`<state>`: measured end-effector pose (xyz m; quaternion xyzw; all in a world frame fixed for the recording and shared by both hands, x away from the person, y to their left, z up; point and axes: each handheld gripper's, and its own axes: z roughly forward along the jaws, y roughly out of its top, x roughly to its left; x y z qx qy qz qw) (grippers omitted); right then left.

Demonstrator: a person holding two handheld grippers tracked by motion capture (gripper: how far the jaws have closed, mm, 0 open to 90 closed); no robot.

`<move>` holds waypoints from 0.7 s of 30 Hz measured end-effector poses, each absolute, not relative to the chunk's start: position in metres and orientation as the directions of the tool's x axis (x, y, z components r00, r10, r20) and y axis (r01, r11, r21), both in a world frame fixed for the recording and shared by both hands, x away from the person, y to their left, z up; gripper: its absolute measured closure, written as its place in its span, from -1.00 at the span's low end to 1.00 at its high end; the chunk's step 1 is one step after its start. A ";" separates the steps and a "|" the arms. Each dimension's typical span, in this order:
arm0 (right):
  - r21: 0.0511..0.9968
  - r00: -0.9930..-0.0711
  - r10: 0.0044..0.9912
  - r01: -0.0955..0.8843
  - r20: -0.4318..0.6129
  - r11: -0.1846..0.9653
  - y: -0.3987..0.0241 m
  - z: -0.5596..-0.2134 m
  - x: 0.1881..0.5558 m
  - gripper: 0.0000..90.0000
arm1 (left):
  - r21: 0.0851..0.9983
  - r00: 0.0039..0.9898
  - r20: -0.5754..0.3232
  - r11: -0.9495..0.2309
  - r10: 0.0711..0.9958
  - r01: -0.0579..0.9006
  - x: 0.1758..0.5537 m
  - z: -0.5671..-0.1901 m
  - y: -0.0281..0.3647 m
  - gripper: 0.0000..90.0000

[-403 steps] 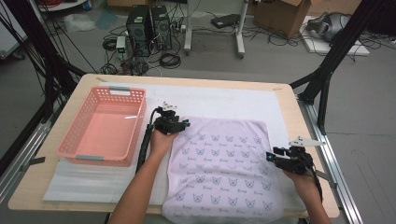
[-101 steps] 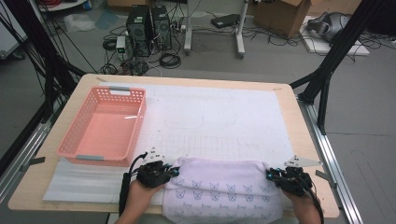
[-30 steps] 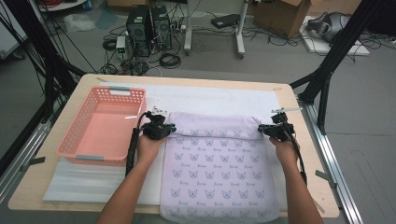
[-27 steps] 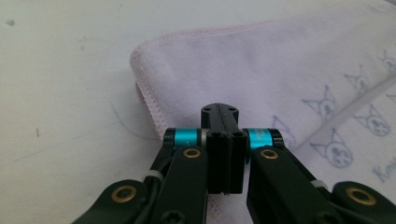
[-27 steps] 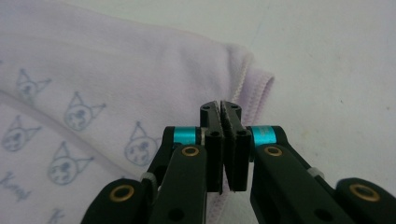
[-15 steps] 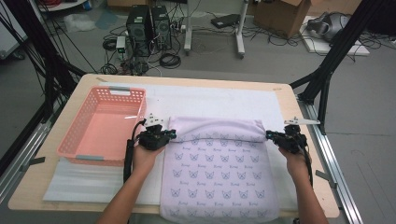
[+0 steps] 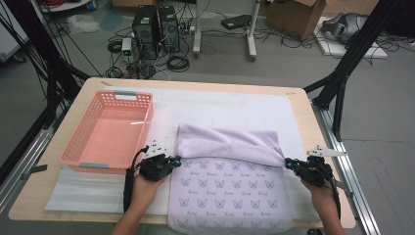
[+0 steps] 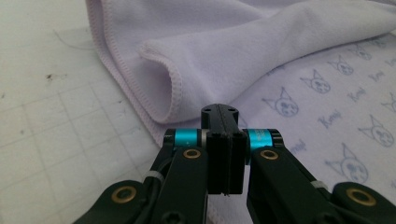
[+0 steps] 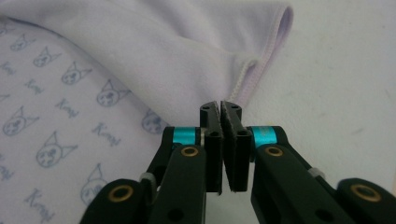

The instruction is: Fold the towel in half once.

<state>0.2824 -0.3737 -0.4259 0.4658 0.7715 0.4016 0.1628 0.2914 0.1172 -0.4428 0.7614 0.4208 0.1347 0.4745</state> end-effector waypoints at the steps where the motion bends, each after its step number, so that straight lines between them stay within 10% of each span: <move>1: 0.773 -0.509 0.854 0.584 0.108 0.250 -0.374 -0.426 0.282 0.72 | 0.839 0.597 -0.208 -0.173 0.775 0.516 0.292 -0.441 0.119 0.74; 3: 0.787 -0.476 0.868 0.586 0.143 0.192 -0.378 -0.424 0.282 0.48 | 0.853 0.589 -0.223 -0.137 0.777 0.504 0.297 -0.437 0.121 0.38; 10: 0.805 -0.466 0.874 0.566 0.134 0.179 -0.366 -0.418 0.305 0.35 | 0.862 0.588 -0.188 -0.154 0.787 0.482 0.331 -0.435 0.110 0.11; 17: 0.743 -0.451 0.890 0.618 0.069 0.256 -0.343 -0.426 0.342 0.32 | 0.811 0.551 -0.201 -0.178 0.810 0.557 0.352 -0.448 0.096 0.44; 21: 0.711 -0.486 0.871 0.639 0.076 0.294 -0.341 -0.431 0.343 0.86 | 0.798 0.548 -0.183 -0.202 0.816 0.568 0.348 -0.447 0.094 0.85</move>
